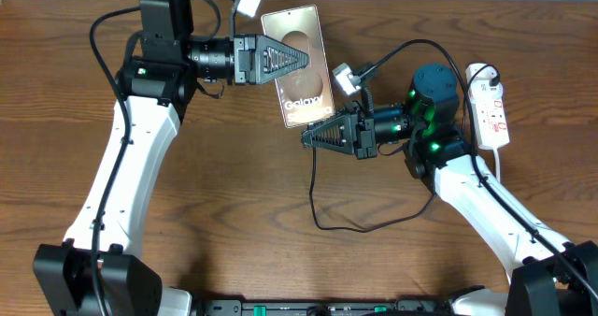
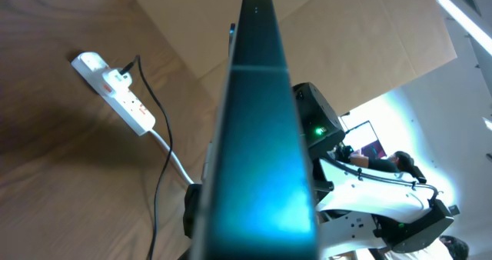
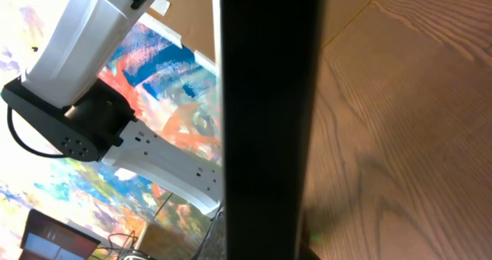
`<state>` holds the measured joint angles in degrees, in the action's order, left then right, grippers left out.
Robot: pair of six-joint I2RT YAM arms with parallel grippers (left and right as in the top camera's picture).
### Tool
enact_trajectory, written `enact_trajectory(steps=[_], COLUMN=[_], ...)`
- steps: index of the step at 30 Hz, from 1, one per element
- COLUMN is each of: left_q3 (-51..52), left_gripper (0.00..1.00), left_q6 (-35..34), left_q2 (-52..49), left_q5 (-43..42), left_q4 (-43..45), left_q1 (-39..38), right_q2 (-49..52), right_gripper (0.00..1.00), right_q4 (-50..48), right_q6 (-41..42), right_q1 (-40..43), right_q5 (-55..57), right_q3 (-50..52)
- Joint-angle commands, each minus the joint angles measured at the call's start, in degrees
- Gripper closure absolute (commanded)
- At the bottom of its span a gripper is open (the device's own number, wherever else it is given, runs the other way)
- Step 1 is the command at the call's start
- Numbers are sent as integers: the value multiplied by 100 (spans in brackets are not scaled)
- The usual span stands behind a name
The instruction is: Plug charger to phone and switch on socket
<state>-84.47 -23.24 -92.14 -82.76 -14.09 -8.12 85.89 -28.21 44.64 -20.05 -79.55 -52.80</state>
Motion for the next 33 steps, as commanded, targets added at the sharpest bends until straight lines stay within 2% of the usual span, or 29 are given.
enact_trajectory(steps=[1,16,18,22,24,26,33], left_q3=[-48,-46,-46,-46,-46,-46,-46], left_gripper=[93,93,93,93,93,93,93], left_q6=[118,118,118,118,118,116,116], left_q2=[74,72,72,72,72,72,72], left_q5=[-590,-723,-719,-610,-498,-358,-302], left_q4=[-85,-339,-334,-313,-295,-295,-297], left_q1=[-293,-332,-332,-332,-330,-323,-256], right_q2=[-37,-37,-37,-37,-37,-37,-37], right_gripper=[99,99,82,64,46,33,23], right_q4=[-118,-227,-225,-225,-225,-227,-245], right_q6=[74,76,76,76,74,72,66], right_q1=[151,282,282,284,282,289,680], right_q5=[577,417,409,369,280,243,-192], right_q3=[-151,-151,-151,-151,-151,-151,-151])
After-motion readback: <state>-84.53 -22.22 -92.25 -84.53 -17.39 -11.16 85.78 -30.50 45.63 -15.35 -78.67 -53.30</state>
